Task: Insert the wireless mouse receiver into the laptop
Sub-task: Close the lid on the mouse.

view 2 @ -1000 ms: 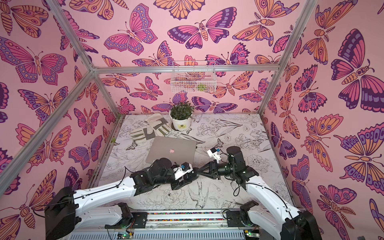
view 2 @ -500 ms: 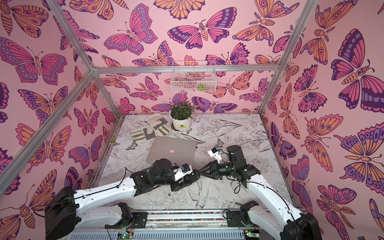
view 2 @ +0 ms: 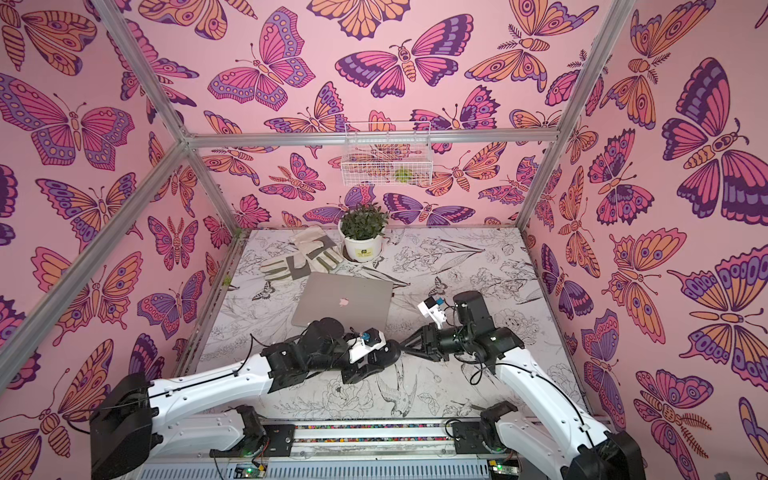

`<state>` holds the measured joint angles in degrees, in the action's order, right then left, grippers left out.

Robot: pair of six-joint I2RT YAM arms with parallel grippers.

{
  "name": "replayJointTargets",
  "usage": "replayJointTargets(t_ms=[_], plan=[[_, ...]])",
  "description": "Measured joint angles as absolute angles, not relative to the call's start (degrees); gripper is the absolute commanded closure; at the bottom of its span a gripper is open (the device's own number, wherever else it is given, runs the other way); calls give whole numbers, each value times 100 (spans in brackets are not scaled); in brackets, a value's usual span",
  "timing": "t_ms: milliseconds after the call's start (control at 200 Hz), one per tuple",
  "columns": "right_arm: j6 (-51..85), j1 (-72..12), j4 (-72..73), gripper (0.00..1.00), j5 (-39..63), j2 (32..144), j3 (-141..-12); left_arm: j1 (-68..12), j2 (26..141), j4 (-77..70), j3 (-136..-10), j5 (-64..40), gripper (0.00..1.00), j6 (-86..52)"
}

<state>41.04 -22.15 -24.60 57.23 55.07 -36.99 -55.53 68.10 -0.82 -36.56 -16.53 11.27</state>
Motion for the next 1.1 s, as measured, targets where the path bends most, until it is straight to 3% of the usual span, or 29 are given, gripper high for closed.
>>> replayJointTargets(t_ms=[1102], plan=[[4348, -2331, -2117, 68, 5492, 5435, -3485, -5645, 6849, 5, -3833, -1614, 50, 1103]])
